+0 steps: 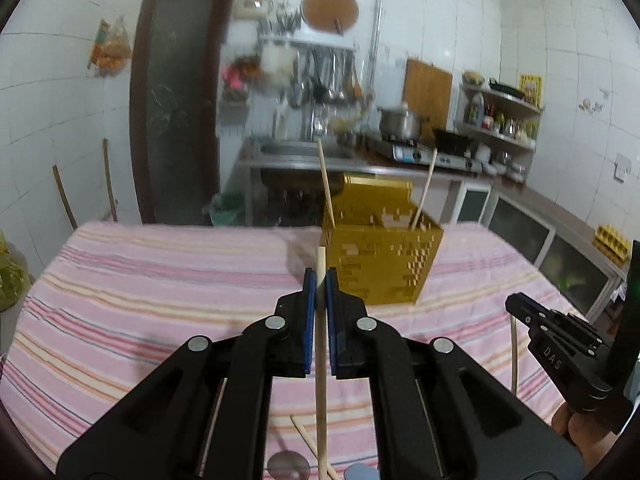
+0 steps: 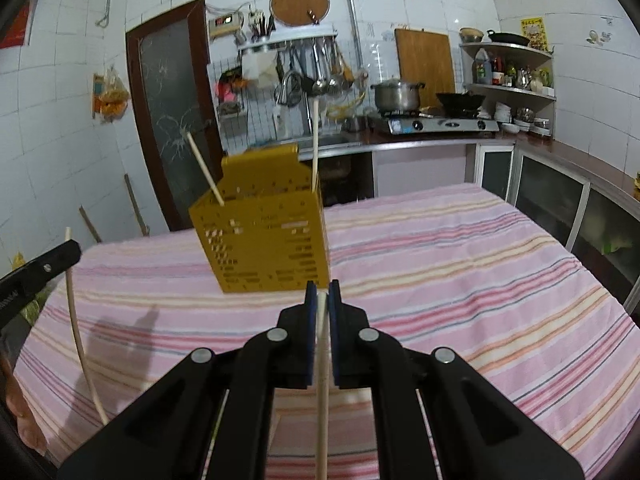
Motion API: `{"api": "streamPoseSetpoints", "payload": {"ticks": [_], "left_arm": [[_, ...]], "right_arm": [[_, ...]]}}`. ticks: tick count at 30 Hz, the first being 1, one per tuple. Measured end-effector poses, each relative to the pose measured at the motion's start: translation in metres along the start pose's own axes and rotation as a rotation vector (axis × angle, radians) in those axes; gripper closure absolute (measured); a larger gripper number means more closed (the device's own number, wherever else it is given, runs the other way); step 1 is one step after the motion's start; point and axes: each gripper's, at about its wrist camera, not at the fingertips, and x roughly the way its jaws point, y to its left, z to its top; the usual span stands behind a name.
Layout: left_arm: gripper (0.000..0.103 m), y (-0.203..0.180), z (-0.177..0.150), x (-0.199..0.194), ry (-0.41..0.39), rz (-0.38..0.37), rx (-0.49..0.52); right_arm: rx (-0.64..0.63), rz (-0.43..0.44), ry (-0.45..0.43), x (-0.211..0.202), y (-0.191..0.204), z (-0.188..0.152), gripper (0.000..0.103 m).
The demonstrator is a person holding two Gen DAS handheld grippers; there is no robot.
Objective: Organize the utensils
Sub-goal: 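Carry both held chopsticks over the yellow holder and lower them into it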
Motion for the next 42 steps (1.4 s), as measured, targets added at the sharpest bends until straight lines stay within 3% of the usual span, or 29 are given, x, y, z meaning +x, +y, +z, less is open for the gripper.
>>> {"api": "streamPoseSetpoints", "payload": {"ticks": [7,22,35,42], "left_arm": [[0.099,-0.002,0.009,-0.011,-0.07,0.028,0.01],[0.099,-0.017,0.021,-0.013,-0.138,0.073,0.047],[0.099,-0.021,0.046,-0.007,-0.199,0.052,0.044],[0.099,-0.024,0.08,-0.002,-0.239,0.03,0.036]], "right_arm": [[-0.021,-0.011,-0.074,-0.009,0.001,0.011,0.097],[-0.056,-0.015,-0.182,-0.007,-0.001,0.037,0.097],[-0.041,0.003,-0.257,0.004,-0.003,0.065,0.097],[-0.049,0.02,-0.322,0.002,0.005,0.103,0.097]]}}
